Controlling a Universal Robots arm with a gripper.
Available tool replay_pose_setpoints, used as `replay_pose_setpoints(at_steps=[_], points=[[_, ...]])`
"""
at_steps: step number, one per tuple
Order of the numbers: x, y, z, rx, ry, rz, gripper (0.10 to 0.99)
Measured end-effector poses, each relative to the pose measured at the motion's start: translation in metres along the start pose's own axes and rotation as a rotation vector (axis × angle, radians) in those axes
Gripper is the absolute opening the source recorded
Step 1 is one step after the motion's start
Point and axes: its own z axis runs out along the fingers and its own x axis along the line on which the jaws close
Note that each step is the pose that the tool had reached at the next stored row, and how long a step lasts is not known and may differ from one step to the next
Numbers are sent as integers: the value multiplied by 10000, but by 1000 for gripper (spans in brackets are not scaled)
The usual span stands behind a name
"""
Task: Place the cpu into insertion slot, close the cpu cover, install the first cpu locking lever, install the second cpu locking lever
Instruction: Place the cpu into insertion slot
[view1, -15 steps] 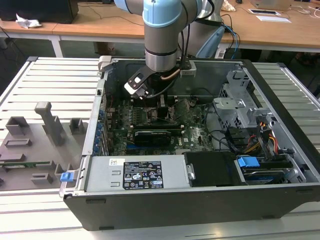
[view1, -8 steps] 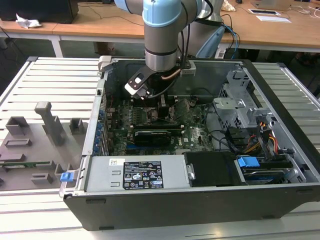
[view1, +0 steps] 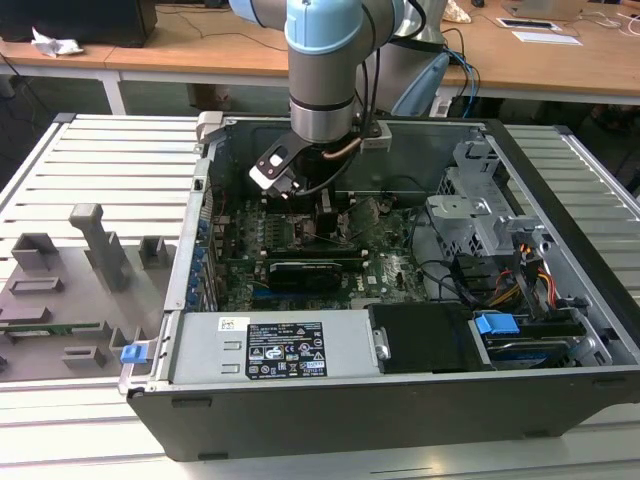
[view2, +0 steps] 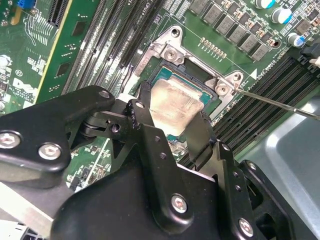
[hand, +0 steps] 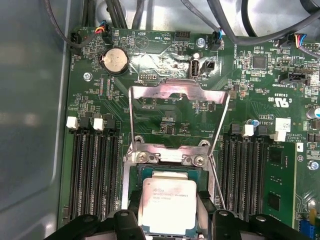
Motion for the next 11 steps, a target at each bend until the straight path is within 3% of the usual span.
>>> replay_pose_setpoints(at_steps=[2,3,11], points=[[0,0,1,-1,1,0,522],[0,0,1,-1,1,0,600],[2,4,-54,0,-4,-1,600]])
